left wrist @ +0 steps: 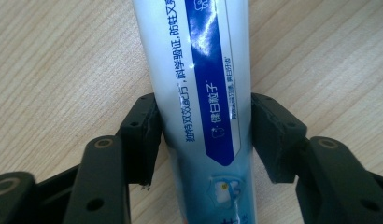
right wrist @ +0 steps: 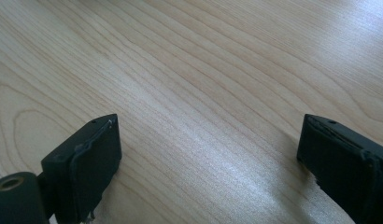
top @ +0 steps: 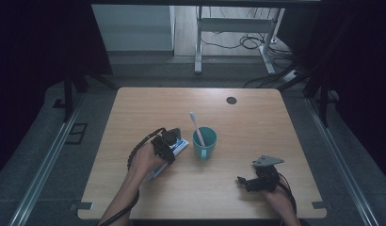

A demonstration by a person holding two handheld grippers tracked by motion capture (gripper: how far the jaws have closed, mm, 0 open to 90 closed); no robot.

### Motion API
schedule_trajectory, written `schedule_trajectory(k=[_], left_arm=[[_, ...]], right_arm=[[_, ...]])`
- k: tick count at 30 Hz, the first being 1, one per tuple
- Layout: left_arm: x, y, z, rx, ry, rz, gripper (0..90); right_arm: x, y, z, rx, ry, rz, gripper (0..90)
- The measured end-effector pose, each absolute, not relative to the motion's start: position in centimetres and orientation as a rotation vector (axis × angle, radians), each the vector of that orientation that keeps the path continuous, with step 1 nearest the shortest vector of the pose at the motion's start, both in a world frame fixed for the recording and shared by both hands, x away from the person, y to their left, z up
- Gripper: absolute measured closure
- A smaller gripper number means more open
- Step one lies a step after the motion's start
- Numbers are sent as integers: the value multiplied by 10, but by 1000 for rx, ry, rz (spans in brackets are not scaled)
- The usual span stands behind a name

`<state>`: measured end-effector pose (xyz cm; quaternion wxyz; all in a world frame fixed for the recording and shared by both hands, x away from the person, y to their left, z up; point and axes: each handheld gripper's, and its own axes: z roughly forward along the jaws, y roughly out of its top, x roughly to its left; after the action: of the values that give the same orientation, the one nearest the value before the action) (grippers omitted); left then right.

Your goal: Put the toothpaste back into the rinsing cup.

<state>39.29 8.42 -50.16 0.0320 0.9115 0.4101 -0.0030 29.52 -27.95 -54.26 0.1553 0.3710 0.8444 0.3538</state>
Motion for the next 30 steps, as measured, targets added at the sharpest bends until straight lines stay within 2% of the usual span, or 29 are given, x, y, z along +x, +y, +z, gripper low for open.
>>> schedule_trajectory(k=[6, 8, 11, 19, 30], left_arm=[[393, 87, -500, 2785, 1277, -24, 530], [392, 89, -498, 2779, 1268, -31, 598], [392, 92, -496, 2762, 1259, -47, 651], [391, 95, -493, 2741, 1249, -69, 703], [388, 98, -479, 2723, 1198, -29, 717]], right_arm=[[295, -280, -543, 1059, 2420, 1012, 63], [295, -280, -543, 1062, 2419, 1014, 63], [295, -280, -543, 1062, 2419, 1014, 63], [295, -280, -543, 1062, 2419, 1014, 63], [295, -280, -543, 1062, 2419, 1014, 63]])
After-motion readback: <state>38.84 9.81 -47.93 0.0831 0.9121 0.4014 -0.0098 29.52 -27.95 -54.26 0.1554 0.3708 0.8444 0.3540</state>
